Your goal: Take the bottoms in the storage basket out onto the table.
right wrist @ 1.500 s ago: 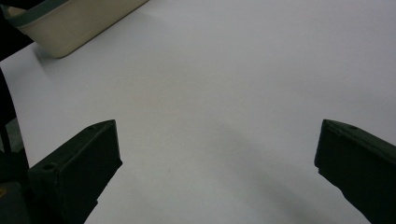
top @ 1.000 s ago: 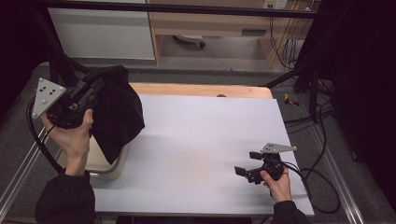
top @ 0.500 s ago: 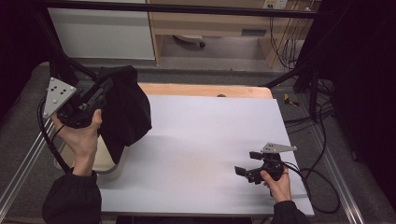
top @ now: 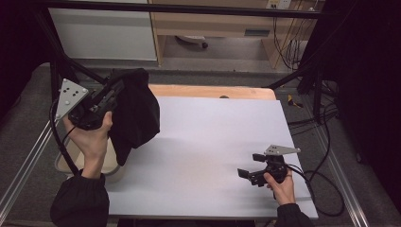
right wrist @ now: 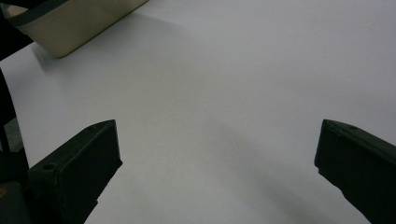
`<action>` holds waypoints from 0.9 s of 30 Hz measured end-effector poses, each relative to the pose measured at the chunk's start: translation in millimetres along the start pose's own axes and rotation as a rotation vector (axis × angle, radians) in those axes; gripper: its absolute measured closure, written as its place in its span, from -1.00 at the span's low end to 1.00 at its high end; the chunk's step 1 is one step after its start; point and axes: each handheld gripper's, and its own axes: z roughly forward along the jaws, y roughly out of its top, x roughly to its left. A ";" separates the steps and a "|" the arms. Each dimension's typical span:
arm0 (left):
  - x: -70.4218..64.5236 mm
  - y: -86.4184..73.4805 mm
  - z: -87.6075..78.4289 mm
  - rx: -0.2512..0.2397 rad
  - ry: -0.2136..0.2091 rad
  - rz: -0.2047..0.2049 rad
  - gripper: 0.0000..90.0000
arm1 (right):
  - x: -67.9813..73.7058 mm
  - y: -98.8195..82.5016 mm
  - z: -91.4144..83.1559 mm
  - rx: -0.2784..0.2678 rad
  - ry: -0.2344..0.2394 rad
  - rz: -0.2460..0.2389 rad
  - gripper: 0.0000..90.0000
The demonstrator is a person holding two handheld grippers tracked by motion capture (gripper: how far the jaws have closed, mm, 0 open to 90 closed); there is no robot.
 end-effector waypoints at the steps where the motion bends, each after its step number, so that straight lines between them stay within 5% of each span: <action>1: -1.1 0.0 0.7 -0.001 -0.001 0.000 0.82 | 0.0 0.0 0.2 0.000 0.000 0.000 -0.99; 27: -28.0 -2.8 19.5 0.020 -0.067 0.004 0.82 | 0.0 0.0 0.1 0.002 0.001 0.001 -0.99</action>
